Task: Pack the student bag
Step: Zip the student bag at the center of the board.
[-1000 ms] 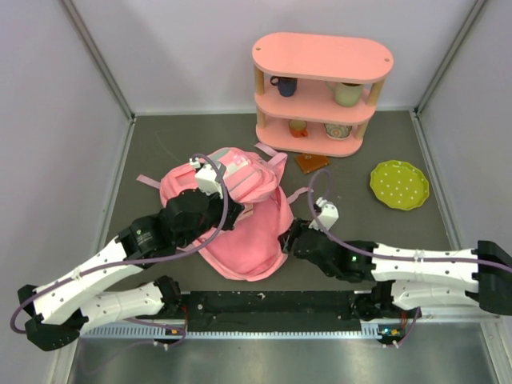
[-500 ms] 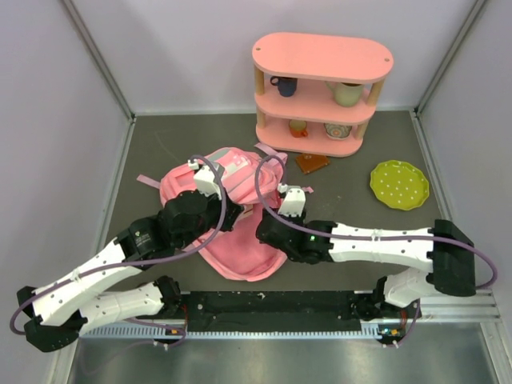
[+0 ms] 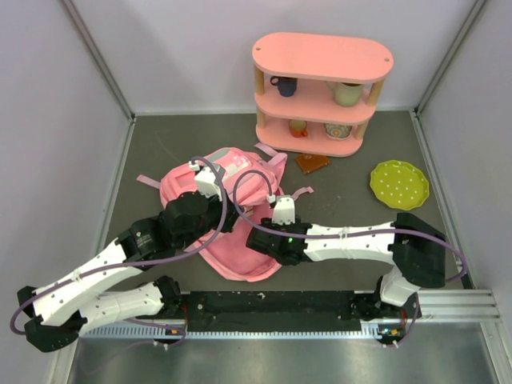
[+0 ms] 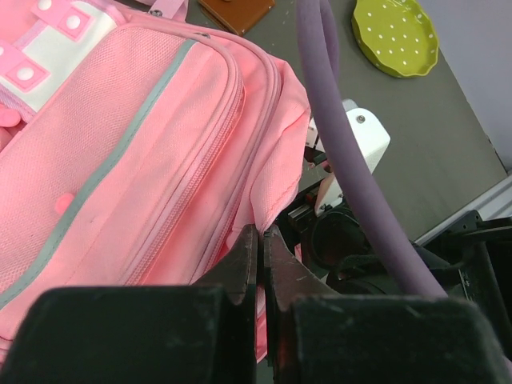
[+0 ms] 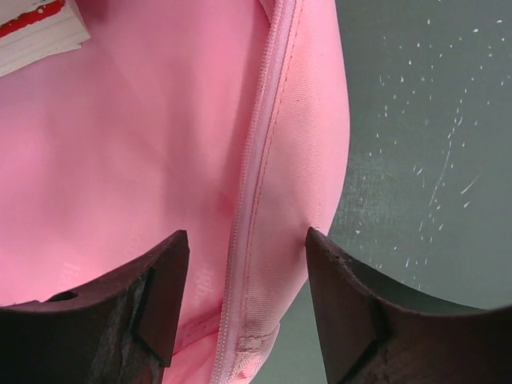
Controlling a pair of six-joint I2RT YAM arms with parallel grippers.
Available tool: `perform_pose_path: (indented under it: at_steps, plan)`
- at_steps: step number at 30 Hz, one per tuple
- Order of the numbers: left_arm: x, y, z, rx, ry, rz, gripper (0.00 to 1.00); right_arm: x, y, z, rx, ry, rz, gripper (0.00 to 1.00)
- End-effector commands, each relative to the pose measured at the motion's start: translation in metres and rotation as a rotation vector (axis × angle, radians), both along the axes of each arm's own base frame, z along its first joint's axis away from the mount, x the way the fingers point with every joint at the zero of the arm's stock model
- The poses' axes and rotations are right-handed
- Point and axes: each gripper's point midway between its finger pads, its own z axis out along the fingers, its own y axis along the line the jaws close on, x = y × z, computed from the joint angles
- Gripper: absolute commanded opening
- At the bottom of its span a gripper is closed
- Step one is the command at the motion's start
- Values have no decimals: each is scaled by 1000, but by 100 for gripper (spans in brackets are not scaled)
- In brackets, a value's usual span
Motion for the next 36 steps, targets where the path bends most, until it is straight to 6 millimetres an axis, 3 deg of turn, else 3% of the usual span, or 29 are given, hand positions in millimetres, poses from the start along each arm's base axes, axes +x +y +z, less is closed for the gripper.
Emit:
perform_pose_path:
  at_steps: [1,9,18,26,36]
  plan:
    - [7,-3,33,-119,-75,26,0,3,9,16,33,-30,-11,58]
    - [7,-7,30,-113,-69,19,0,4,-8,22,35,-61,-45,36]
    - [7,-8,29,-116,-67,18,0,2,-24,28,71,-78,-77,22]
    - [7,-10,26,-109,-58,12,0,-4,-36,17,70,-56,-95,0]
    - [-2,-33,0,-136,22,-67,0,2,-67,23,124,-93,-185,0]
